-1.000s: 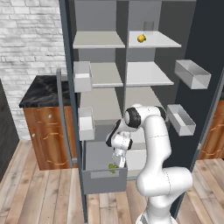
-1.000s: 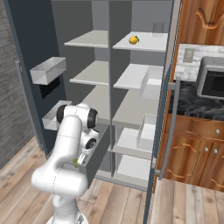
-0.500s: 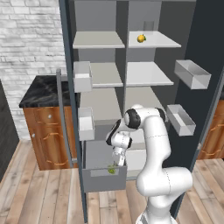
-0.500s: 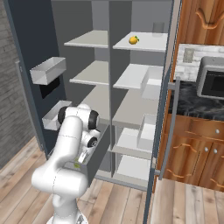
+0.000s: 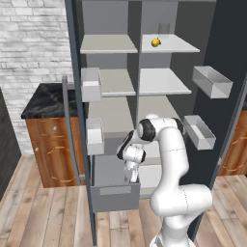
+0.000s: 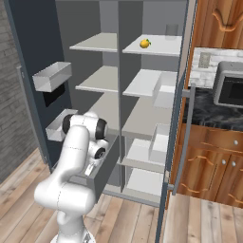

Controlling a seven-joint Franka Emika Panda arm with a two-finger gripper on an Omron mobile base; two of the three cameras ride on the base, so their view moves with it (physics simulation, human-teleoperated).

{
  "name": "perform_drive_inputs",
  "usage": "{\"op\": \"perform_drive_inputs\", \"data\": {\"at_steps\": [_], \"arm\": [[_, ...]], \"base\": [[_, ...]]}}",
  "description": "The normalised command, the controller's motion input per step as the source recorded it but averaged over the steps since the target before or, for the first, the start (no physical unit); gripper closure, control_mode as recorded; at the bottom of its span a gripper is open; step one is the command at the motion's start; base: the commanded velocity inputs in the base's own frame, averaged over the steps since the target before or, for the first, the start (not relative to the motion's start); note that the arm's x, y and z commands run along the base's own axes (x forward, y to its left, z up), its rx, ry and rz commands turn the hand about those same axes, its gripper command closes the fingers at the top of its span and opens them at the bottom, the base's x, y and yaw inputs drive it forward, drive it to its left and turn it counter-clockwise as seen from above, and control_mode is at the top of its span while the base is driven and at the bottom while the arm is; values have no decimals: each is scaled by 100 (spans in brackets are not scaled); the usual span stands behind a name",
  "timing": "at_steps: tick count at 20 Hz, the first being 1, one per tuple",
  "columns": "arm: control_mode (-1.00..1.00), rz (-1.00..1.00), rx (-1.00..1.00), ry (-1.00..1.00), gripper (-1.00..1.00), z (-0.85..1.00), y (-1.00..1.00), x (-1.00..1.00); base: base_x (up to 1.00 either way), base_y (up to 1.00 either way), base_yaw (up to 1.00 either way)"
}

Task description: Take the broccoli and lemon from the fridge shelf and place them in the freezer drawer to begin freezing them.

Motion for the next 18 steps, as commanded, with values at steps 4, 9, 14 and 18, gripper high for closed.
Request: {"op": "perform_drive_inputs", "data": {"at_steps": [4,9,14,18], "arm": [[-100,0,0,-11,-100,37,-3,0],[-100,0,0,-12,-100,53,-5,0],[-100,0,0,-12,-100,55,-12,-5],[-100,0,0,-17,-100,48,-19,-30]], "base": [[0,0,0],[0,0,0],[0,0,0],[0,0,0]]}}
